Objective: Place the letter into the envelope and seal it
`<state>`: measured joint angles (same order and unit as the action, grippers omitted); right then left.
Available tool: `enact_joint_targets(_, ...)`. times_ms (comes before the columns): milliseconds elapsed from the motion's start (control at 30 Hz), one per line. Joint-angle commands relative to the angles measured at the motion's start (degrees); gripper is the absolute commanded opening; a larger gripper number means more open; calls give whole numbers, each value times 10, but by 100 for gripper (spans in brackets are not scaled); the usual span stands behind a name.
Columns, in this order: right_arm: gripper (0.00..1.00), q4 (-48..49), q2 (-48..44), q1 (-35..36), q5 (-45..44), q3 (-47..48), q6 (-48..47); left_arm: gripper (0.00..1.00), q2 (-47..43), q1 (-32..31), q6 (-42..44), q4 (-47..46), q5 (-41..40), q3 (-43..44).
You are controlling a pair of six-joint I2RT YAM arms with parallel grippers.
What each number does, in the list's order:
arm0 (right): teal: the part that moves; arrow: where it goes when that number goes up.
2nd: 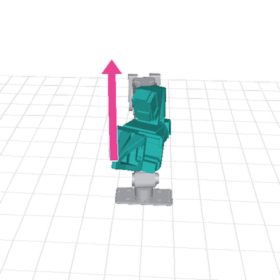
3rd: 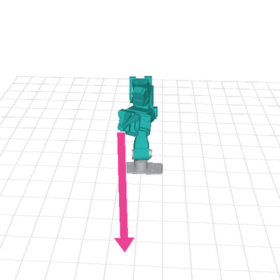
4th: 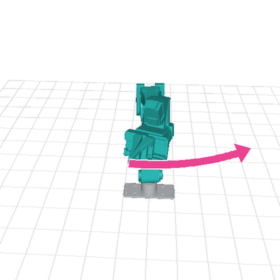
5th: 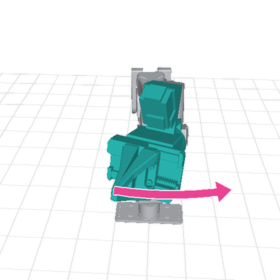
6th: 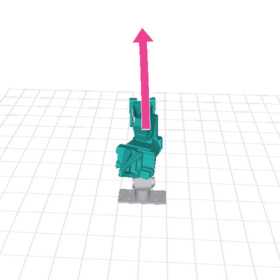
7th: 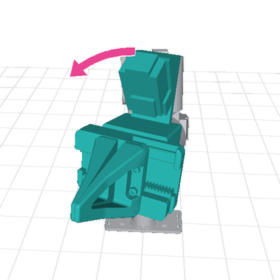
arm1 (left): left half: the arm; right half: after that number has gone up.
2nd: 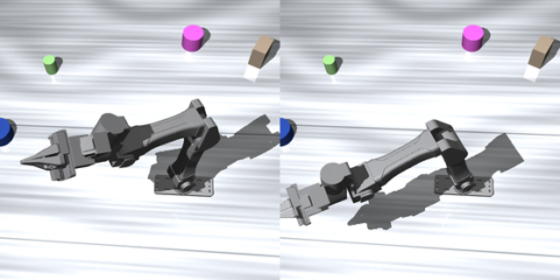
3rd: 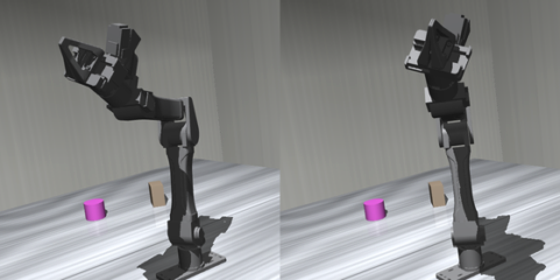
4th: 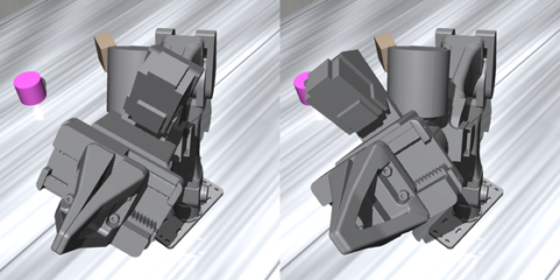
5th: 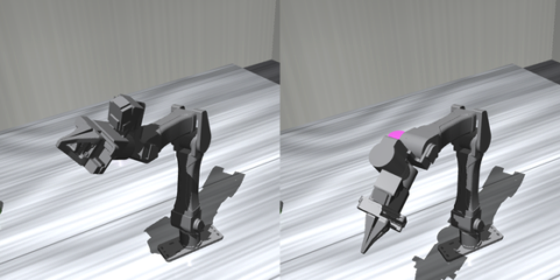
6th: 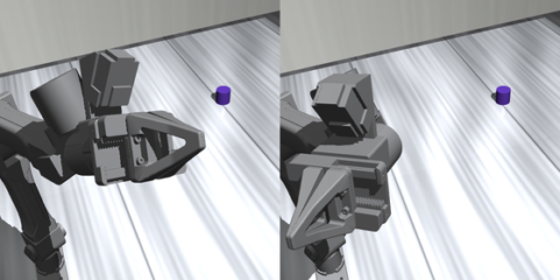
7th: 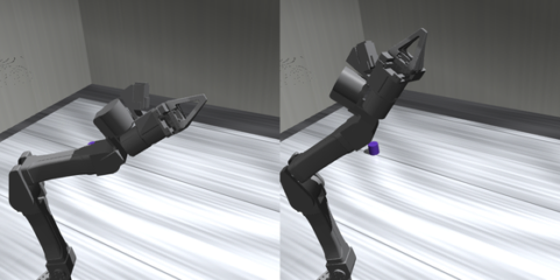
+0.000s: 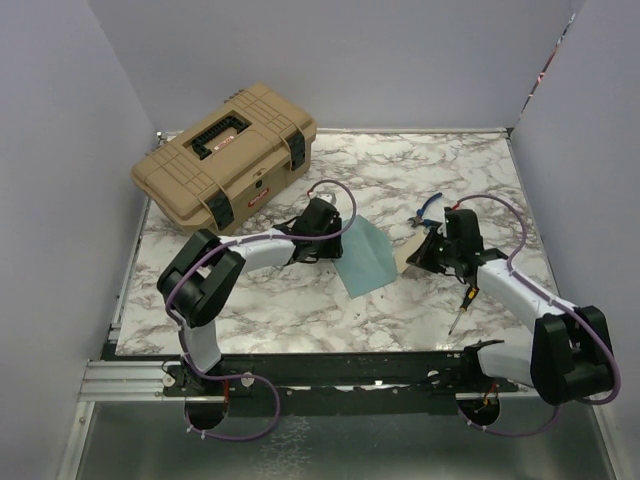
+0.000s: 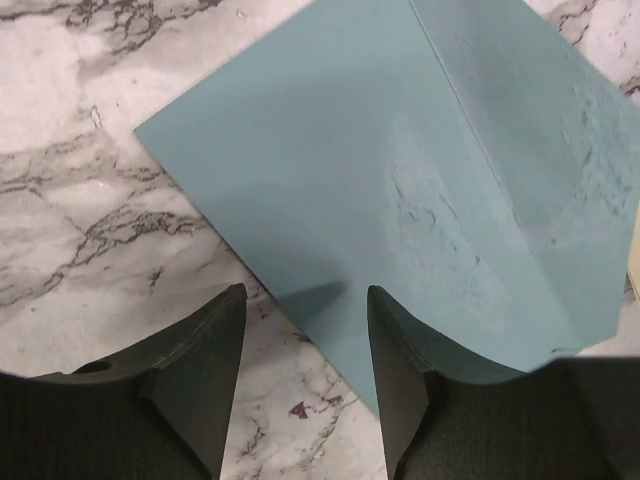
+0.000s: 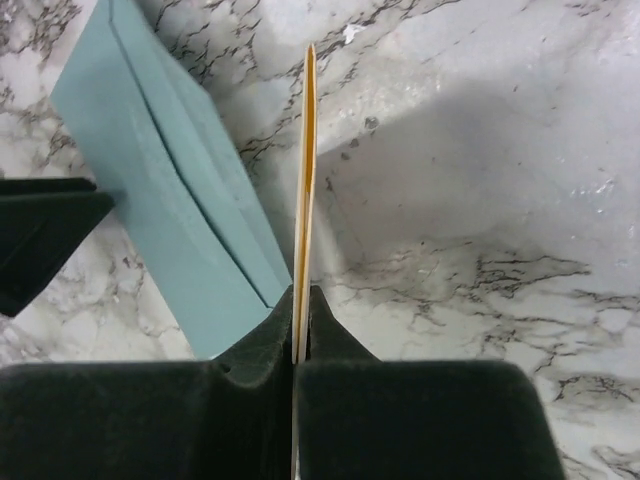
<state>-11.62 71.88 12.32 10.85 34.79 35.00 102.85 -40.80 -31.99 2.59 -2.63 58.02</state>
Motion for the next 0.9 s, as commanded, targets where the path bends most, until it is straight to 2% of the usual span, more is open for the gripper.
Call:
enact_joint_targets(0, 1, -30, -35, 3, 34, -3, 6, 54, 36, 12, -1, 10, 9, 30)
enact_joint_targets(167, 0, -74, -81, 2, -32, 31, -13, 57, 43, 18, 1, 18, -3, 47)
enact_joint_targets(233, 1, -72, -98, 2, -33, 48, -30, 59, 39, 18, 5, 26, -13, 47)
enact_joint_targets(367, 1, -15, -92, 2, 78, 58, -83, 61, 38, 18, 11, 51, -21, 52)
enact_joint_targets(533, 1, -1, -5, 2, 218, 82, -116, 66, 31, 19, 11, 79, -5, 50)
enact_joint_targets(700, 0, -36, 57, 3, 248, 99, -133, 69, 18, 18, 5, 103, 24, 43)
enact_joint_targets(867, 1, -91, 108, 2, 236, 125, -146, 65, 23, 18, -3, 107, 51, 36)
